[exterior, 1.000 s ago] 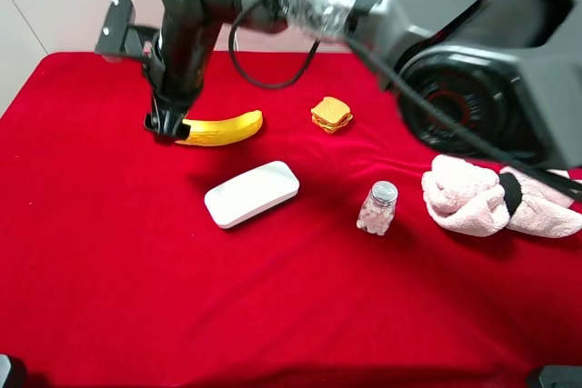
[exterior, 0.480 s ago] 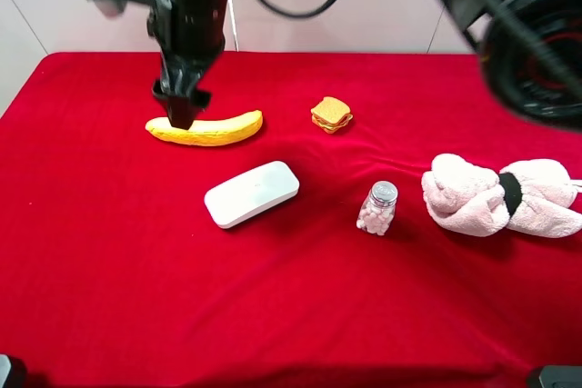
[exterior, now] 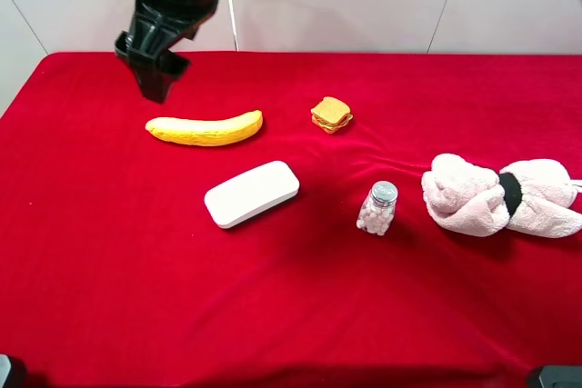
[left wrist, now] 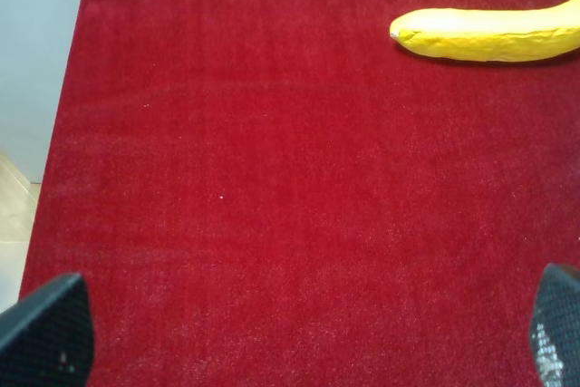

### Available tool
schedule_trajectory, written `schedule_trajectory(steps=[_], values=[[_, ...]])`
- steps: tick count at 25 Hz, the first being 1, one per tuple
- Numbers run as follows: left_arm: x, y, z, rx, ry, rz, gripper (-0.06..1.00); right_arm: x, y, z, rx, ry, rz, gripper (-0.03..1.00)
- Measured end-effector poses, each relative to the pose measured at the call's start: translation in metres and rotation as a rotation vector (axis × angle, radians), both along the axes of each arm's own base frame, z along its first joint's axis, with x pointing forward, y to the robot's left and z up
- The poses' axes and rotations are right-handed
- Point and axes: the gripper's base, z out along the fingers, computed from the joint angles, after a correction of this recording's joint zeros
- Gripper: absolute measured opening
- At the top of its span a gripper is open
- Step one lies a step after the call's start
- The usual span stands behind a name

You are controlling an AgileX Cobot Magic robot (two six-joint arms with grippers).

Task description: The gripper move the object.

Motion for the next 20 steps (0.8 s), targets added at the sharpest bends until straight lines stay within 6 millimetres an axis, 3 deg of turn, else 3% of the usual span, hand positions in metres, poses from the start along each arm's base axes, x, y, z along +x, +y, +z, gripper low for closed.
schedule_trajectory(steps=[5, 20], values=[[0.0, 0.0, 0.0, 0.0, 0.0, 0.0, 0.95, -0.02, -0.028, -0.003, -0.07, 0.054, -0.012, 0.67], [0.0, 0.0, 0.0, 0.0, 0.0, 0.0, 0.95, -0.101, -0.14, 0.017, -0.129, 0.154, -0.169, 0.67]])
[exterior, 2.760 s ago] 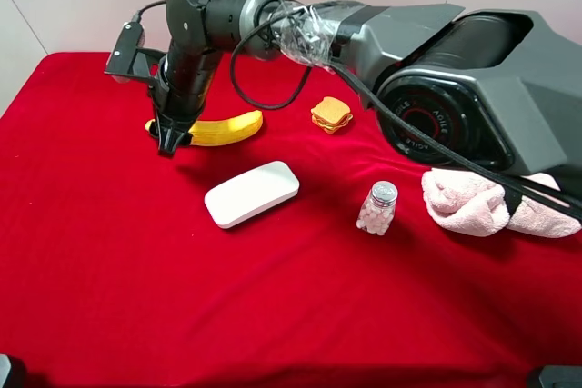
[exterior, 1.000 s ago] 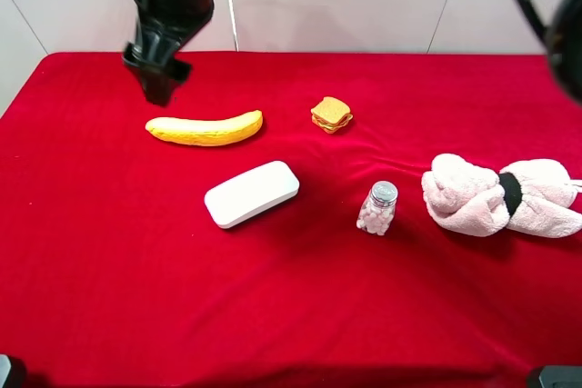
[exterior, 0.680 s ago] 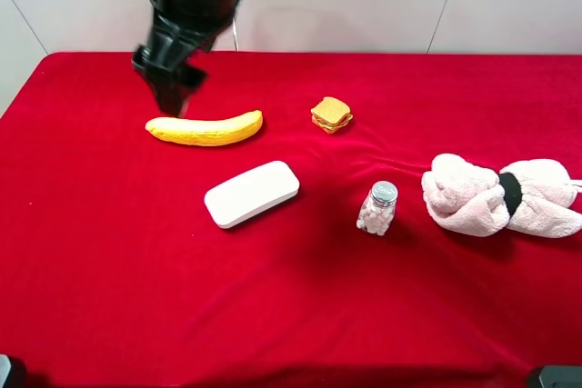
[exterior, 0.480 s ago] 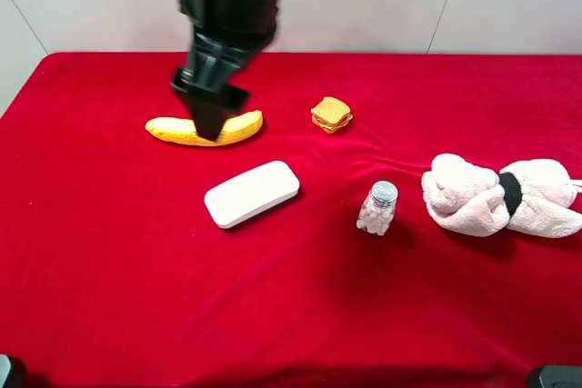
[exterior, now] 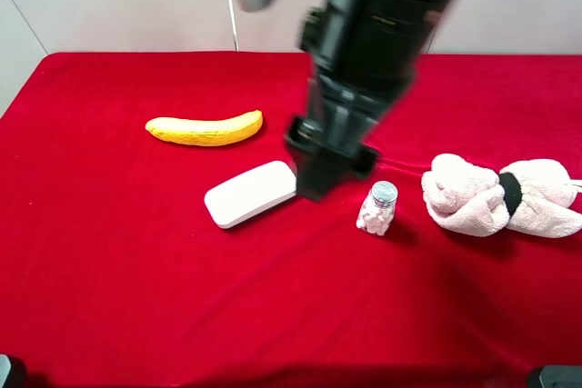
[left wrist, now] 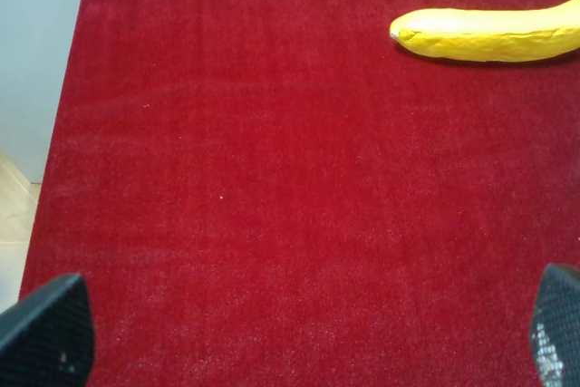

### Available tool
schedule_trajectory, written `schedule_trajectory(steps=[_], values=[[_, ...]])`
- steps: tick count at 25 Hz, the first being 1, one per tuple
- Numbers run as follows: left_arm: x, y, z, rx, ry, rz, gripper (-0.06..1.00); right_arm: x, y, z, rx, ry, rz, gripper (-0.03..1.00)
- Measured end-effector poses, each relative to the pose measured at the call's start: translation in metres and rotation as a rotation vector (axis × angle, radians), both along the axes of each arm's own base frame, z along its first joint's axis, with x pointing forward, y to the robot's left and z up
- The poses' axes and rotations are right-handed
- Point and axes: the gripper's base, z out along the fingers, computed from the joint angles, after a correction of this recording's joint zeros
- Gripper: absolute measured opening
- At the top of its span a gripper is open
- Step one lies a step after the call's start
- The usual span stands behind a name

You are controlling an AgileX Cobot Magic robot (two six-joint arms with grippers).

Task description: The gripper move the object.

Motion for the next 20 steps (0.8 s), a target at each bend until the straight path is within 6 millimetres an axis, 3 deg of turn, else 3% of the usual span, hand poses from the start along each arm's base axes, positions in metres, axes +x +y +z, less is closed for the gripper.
schedule_trajectory(steps=[12, 20], values=[[0.0, 0.0, 0.0, 0.0, 0.0, 0.0, 0.95, -0.061, -0.084, -0.007, 0.046, -0.024, -0.05, 0.67], [0.0, 0.0, 0.0, 0.0, 0.0, 0.0, 0.95, -0.092, -0.128, -0.031, 0.109, -0.055, -0.097, 0.67]])
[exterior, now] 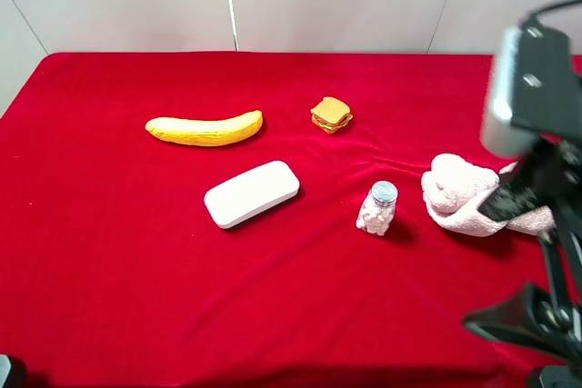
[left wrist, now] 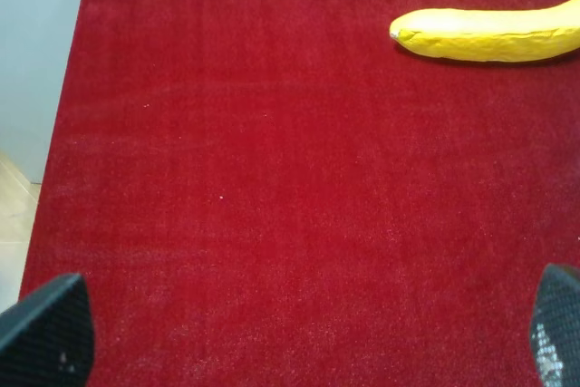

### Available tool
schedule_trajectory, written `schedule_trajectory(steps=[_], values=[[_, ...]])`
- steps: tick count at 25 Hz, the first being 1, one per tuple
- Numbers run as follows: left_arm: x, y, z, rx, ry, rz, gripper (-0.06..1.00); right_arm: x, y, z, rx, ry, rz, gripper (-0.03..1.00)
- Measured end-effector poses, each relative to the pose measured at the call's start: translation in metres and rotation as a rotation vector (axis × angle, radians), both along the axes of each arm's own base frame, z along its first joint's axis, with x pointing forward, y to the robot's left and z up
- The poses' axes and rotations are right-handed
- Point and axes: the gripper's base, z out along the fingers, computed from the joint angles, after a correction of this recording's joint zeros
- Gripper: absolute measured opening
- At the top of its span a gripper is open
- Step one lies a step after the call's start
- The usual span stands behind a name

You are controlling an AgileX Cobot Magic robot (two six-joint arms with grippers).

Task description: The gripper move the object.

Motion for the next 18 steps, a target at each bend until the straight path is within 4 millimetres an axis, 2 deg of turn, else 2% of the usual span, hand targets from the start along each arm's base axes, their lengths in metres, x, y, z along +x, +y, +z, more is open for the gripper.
schedule_trajectory(steps=[9, 18], values=[[0.0, 0.0, 0.0, 0.0, 0.0, 0.0, 0.95, -0.026, -0.037, -0.017, 0.086, -0.066, -0.005, 0.67], [0.0, 0.0, 0.0, 0.0, 0.0, 0.0, 0.95, -0.037, -0.052, -0.011, 0.219, -0.162, -0.01, 0.67]])
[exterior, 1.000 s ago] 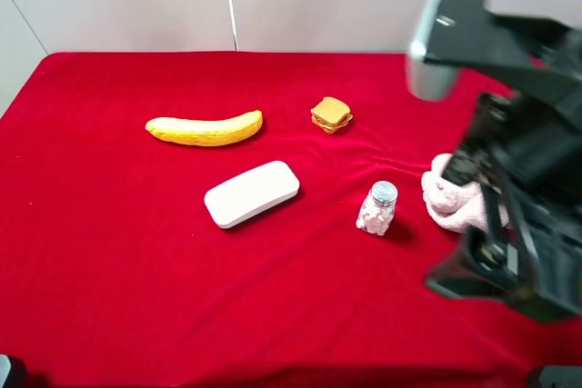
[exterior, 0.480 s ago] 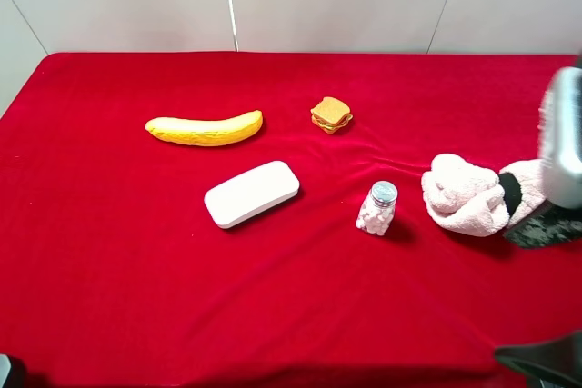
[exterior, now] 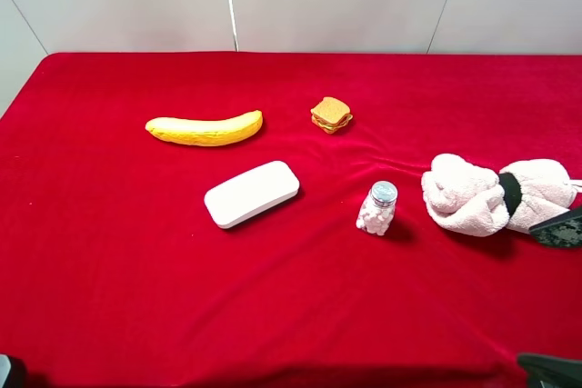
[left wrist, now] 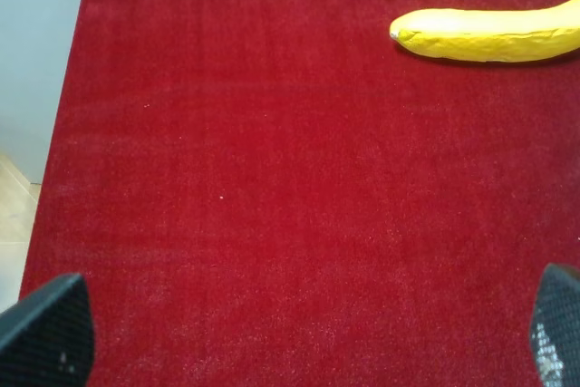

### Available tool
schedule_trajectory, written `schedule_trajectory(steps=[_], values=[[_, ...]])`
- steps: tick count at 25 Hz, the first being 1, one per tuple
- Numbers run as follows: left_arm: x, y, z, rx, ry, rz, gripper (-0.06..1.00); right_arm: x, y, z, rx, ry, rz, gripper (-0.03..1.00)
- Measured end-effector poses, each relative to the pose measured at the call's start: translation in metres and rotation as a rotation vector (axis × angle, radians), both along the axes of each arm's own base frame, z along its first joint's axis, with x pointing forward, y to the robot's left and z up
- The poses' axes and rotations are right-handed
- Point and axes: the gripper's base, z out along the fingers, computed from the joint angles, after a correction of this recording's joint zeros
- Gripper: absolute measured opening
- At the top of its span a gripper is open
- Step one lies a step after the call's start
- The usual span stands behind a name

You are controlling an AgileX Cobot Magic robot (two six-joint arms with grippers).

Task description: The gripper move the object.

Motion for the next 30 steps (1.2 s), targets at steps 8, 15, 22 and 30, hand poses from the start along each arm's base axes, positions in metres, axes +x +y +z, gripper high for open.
schedule_trajectory(steps=[8, 15, 22, 30], values=[[0.0, 0.0, 0.0, 0.0, 0.0, 0.0, 0.95, -0.007, -0.012, 0.006, 0.077, -0.059, -0.031, 0.67], [0.0, 0.0, 0.0, 0.0, 0.0, 0.0, 0.95, -0.008, -0.023, 0.009, 0.123, -0.099, -0.121, 0.67], [0.0, 0.0, 0.0, 0.0, 0.0, 0.0, 0.95, -0.005, -0.034, 0.011, 0.15, -0.138, -0.319, 0.67], [0.0, 0.0, 0.0, 0.0, 0.0, 0.0, 0.95, -0.006, -0.045, 0.013, 0.172, -0.201, -0.531, 0.67]])
